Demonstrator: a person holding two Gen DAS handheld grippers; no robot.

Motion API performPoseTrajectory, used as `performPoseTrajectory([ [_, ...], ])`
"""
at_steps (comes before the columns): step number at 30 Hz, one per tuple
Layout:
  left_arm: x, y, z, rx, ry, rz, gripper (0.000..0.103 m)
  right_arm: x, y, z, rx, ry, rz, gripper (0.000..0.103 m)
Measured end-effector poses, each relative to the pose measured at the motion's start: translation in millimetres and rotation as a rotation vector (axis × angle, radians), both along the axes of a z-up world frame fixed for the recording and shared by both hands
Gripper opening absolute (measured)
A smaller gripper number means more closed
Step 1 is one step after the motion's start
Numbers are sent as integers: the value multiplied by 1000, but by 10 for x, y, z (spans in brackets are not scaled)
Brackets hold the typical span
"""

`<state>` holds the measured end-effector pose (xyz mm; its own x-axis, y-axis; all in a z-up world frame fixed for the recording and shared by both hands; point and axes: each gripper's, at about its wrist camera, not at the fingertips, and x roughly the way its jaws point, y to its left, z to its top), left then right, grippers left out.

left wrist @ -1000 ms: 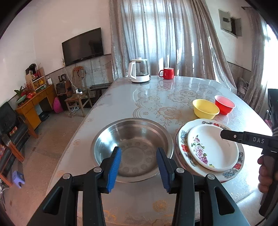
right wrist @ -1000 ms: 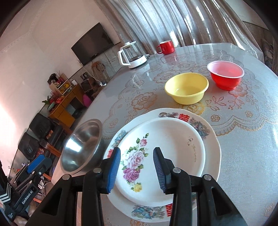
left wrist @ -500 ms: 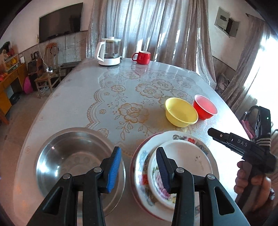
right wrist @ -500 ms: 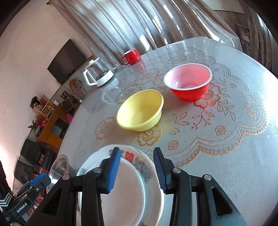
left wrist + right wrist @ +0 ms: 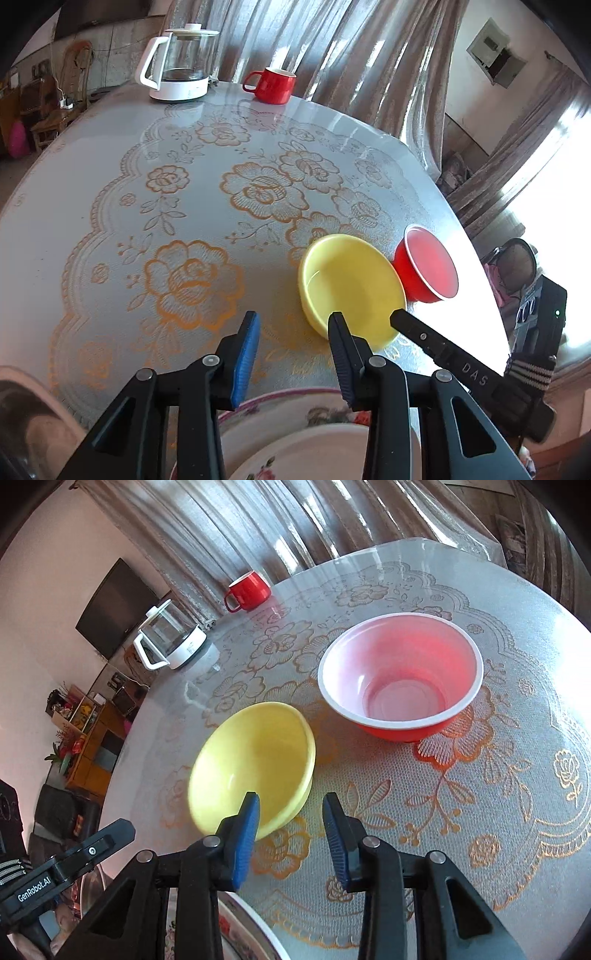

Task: Organize plates and bowls
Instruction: 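Move the left gripper to the yellow bowl and grasp its rim, then lift the yellow bowl and carry it over the steel basin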

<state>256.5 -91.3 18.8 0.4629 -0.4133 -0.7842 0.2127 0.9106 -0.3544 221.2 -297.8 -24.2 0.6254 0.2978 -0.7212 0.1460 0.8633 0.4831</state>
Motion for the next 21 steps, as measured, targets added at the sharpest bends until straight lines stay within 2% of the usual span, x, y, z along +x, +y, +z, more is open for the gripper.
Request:
performPoseTrajectory([
  [2, 127, -81, -77, 3, 19, 1, 33, 67, -10, -33, -1, 10, 0, 29],
  [5, 287, -201, -226, 12, 54, -16, 31, 134, -10, -79, -6, 15, 6, 19],
  [7, 322, -247, -293, 2, 74, -26, 17, 155, -6, -101, -8, 12, 11, 15],
  [13, 165, -198, -241, -30, 54, -29, 17, 130, 12, -70, -34, 0, 24, 15],
  [21, -177, 109, 65, -43, 4, 17, 17, -94, 146, 175, 4, -61, 58, 15],
])
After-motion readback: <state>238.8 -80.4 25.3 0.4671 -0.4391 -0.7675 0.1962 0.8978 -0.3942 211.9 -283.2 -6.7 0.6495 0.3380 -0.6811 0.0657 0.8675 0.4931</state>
